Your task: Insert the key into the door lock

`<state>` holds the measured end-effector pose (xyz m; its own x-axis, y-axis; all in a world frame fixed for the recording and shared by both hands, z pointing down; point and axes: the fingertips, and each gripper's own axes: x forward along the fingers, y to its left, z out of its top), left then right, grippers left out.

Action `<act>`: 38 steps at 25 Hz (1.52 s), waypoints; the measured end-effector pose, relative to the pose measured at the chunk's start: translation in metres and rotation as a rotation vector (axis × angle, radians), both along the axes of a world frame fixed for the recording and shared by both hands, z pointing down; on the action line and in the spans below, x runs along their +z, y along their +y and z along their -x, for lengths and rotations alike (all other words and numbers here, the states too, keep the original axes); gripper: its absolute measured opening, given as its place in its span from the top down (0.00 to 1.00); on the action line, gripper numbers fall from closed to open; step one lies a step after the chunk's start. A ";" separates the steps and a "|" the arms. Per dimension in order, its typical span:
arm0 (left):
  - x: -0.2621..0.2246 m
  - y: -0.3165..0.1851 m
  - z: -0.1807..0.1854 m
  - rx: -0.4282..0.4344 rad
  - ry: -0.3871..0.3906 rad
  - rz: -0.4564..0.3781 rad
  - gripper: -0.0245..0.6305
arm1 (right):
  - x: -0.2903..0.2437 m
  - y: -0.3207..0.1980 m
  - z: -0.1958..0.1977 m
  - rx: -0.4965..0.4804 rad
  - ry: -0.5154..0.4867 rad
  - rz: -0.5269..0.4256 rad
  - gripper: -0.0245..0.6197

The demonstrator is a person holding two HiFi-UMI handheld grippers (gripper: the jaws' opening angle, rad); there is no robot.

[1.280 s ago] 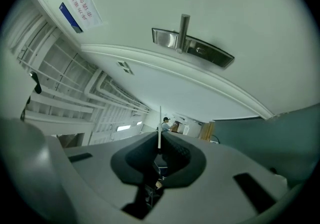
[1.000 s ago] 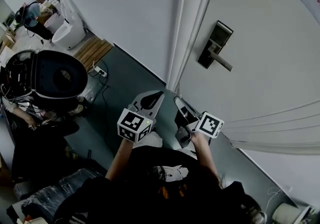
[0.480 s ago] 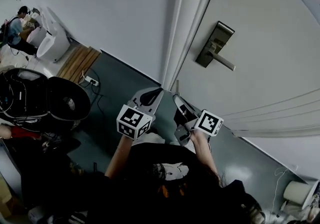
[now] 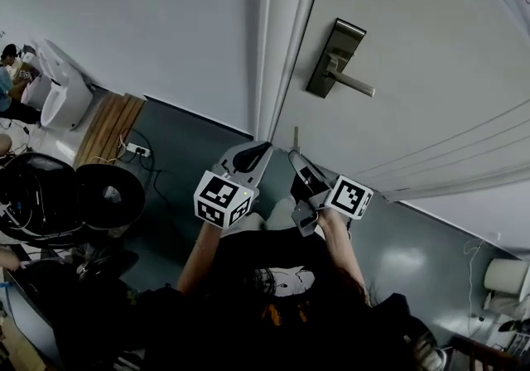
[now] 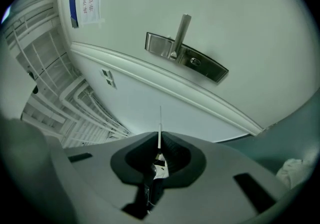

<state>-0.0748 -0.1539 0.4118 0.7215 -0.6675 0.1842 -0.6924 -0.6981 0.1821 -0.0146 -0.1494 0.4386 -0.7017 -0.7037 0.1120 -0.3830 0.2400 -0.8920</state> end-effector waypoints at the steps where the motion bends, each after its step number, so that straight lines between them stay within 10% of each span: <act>1: 0.000 0.000 -0.002 0.008 0.004 -0.001 0.95 | -0.001 -0.001 -0.002 0.009 0.000 -0.003 0.93; 38: -0.002 -0.060 -0.066 0.150 -0.028 -0.067 0.95 | 0.042 -0.130 -0.082 0.220 -0.283 0.088 0.93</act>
<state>-0.0088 -0.2141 0.4099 0.8093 -0.5641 0.1639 -0.5836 -0.8040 0.1139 0.0678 -0.2793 0.4807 -0.5466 -0.8374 0.0018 -0.1517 0.0969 -0.9837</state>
